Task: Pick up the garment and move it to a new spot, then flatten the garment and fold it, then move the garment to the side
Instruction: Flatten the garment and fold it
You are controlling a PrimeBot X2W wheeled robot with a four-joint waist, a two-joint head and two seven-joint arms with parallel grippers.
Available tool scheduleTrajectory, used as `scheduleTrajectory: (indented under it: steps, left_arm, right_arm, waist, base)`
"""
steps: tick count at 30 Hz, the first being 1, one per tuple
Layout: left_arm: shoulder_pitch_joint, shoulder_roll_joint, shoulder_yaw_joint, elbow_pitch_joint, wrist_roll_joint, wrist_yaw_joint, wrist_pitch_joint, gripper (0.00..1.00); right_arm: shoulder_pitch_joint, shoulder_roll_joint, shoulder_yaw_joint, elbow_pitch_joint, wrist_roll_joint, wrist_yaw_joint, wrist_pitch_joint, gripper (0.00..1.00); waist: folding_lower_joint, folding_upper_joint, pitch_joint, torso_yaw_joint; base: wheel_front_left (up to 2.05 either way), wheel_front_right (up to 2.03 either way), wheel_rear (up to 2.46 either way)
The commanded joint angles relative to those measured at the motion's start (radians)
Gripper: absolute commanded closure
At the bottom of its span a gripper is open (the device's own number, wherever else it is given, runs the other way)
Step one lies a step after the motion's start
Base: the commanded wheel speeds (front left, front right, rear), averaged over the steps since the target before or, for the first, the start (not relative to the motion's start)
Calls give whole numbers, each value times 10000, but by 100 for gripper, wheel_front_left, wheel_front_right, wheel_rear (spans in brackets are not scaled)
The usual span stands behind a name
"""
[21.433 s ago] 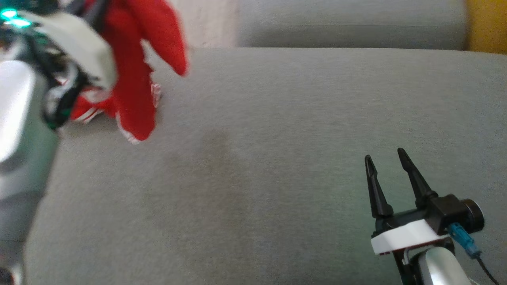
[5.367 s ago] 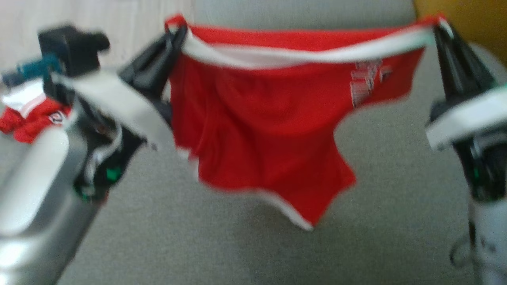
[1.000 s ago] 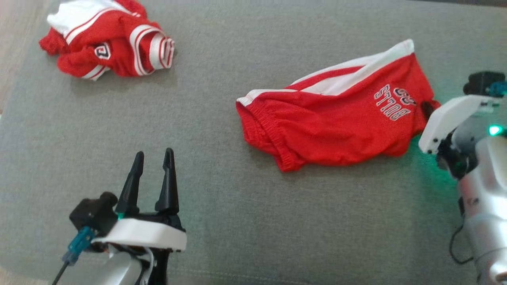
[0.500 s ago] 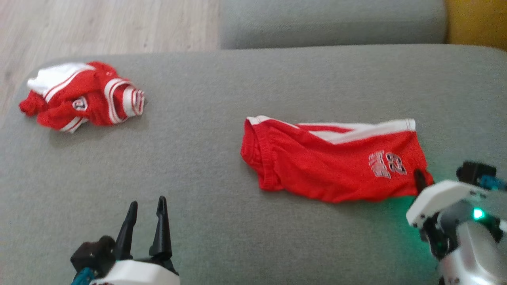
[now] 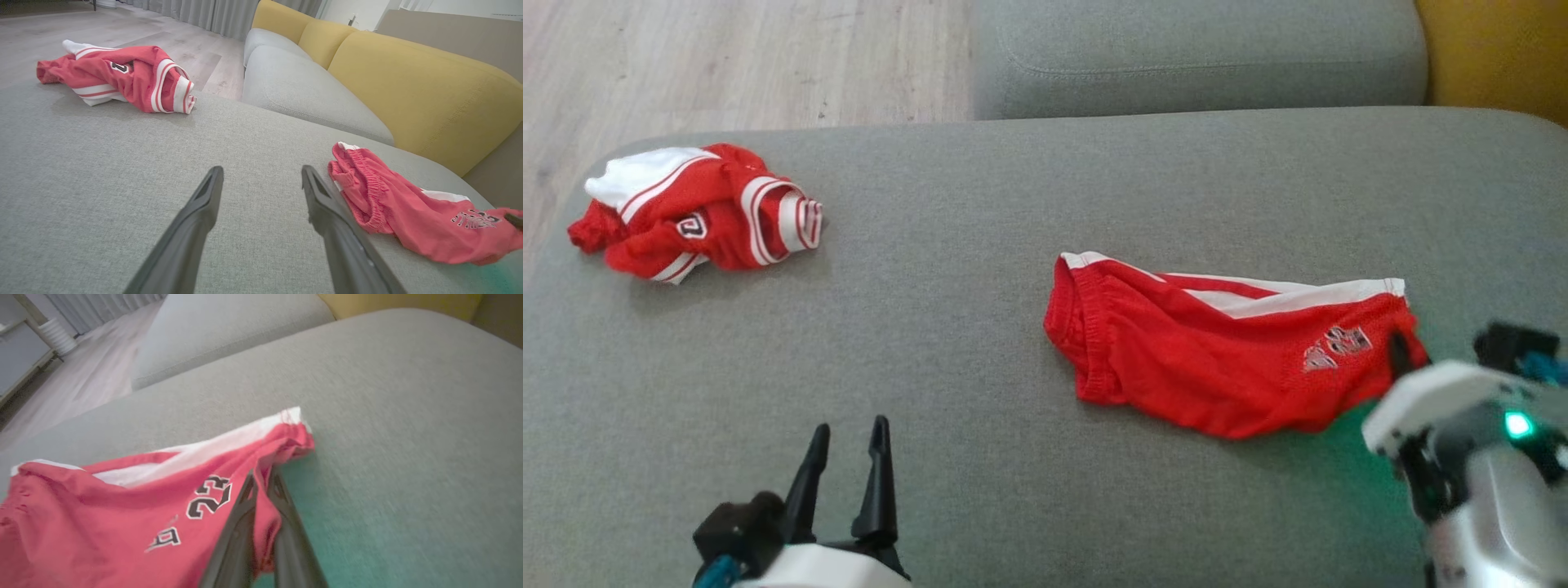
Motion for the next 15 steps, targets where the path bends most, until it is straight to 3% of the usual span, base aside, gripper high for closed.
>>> scheduleTrajectory:
  steps: [1,8,15]
  left_arm:
    - [-532,96,249,-390,113,23,-17,0]
    - [-699,9,134,-406,149,-14,30,0]
    - [-731,-68,127,-293,122,-22,-16,0]
  right_arm:
    - [-939,-1,537,-450,-35,65,-38,100]
    - [-2472,8,3393,-284,1265,65,-117,100]
    - [-2357,9,6184,108,2196,65,-60,100]
  waist:
    - [0,-1,-24,69]
    - [0,-1,-16,520]
    - [0,-1,79,1110]
  base:
    - [0,0,0]
    - [0,0,0]
    - [0,0,0]
